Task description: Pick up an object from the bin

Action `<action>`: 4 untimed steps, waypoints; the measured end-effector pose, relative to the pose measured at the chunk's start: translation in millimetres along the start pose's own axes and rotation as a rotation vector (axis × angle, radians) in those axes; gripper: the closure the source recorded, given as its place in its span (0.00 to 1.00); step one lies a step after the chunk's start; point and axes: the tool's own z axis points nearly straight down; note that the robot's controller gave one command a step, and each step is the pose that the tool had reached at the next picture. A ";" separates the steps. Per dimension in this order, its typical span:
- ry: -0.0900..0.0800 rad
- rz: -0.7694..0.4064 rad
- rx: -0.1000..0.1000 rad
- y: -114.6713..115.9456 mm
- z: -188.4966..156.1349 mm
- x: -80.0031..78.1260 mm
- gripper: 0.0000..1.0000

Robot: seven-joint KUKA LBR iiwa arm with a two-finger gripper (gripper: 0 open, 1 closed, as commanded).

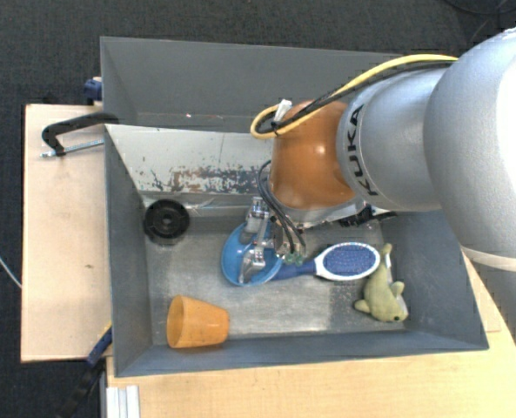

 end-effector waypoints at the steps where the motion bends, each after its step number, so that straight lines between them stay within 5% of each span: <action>1: -0.009 0.082 -0.001 -41.3 -2.3 -2.7 0.00; 2: 0.009 0.124 0.009 -69.0 -51.2 6.1 0.00; 3: 0.015 -0.139 0.007 -56.9 -38.2 -2.4 0.00; 4: -0.001 -0.111 0.004 -90.2 -24.0 8.7 0.00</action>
Offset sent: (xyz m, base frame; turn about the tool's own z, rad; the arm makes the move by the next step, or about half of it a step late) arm -0.0196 -0.1290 -0.0132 0.2049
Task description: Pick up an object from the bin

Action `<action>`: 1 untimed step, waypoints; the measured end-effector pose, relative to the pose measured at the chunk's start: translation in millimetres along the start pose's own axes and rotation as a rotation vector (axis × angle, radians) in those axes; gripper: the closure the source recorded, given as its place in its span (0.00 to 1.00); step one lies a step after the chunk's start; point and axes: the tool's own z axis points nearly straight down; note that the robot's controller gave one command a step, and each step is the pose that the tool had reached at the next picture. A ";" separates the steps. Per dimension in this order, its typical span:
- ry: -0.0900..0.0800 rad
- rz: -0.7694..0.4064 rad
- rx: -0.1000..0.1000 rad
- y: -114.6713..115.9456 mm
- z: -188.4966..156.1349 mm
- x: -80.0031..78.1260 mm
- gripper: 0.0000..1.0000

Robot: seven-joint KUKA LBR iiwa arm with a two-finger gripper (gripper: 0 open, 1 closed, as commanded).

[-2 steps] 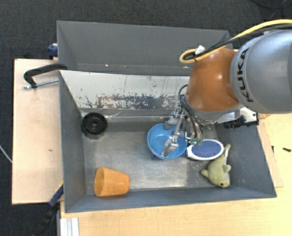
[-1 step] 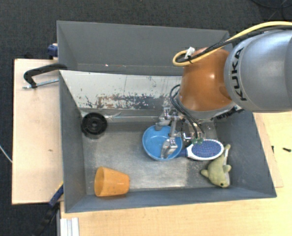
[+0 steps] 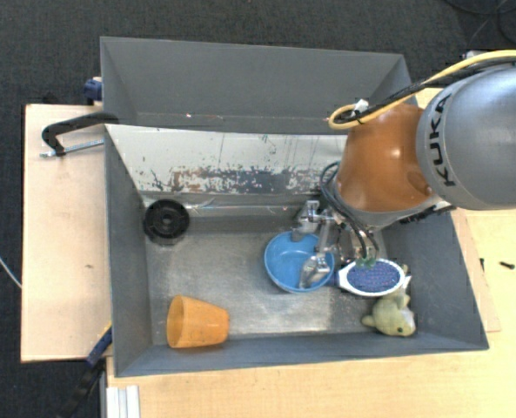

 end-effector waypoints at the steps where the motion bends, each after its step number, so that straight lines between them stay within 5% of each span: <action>1: 0.011 -0.110 0.005 -53.9 -23.5 -25.2 0.00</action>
Offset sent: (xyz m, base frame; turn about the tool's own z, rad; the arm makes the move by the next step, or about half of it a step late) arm 0.0226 -0.0519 0.0215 -0.1130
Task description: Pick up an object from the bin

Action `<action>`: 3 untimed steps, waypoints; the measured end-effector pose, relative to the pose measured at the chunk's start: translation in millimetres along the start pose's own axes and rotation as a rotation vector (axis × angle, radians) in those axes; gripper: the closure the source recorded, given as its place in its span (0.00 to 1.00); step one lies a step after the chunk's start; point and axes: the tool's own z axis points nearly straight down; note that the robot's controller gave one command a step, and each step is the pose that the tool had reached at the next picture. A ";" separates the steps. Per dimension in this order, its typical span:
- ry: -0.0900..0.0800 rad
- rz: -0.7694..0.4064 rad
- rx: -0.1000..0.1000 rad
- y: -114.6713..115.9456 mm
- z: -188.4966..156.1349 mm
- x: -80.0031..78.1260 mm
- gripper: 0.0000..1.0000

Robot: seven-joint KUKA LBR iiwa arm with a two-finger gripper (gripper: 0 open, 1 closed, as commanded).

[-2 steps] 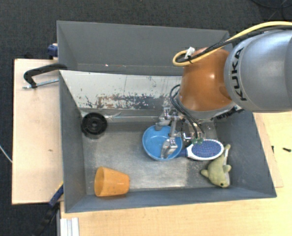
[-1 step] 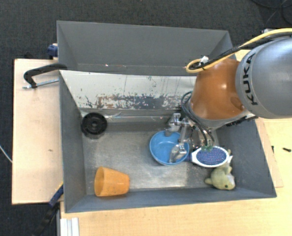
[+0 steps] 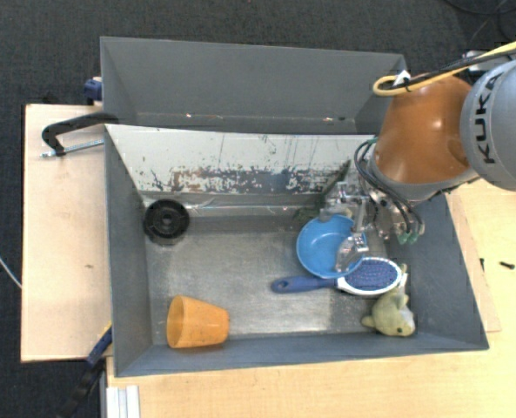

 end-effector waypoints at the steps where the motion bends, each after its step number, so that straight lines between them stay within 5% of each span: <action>1: -0.013 0.006 -0.003 -15.0 37.5 -0.3 0.00; 2: 0.000 0.009 -0.004 -16.1 43.5 3.9 1.00; 3: 0.001 0.008 -0.008 -14.3 41.0 3.1 0.00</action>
Offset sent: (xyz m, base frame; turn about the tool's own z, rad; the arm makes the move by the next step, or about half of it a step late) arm -0.0054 -0.0246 -0.0601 0.0090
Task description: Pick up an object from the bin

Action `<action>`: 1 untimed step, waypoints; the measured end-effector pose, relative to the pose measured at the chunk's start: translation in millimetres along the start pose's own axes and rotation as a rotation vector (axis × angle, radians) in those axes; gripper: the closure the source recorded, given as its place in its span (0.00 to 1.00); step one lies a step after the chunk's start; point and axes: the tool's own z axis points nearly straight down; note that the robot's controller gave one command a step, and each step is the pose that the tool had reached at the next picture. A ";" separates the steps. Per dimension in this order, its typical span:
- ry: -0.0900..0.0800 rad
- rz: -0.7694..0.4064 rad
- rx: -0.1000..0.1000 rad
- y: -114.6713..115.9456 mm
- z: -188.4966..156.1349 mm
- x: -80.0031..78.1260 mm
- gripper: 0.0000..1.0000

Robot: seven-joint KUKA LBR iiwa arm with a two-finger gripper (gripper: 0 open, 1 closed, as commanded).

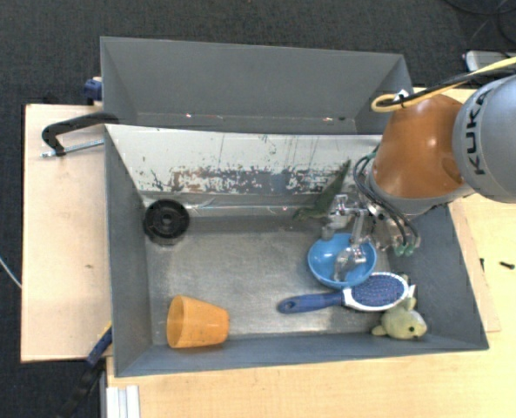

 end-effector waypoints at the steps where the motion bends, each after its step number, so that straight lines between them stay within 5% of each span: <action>1: 0.005 0.001 0.004 -2.7 4.7 2.8 1.00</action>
Offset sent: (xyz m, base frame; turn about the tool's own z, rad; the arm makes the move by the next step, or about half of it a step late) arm 0.0000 0.0000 0.0000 0.0000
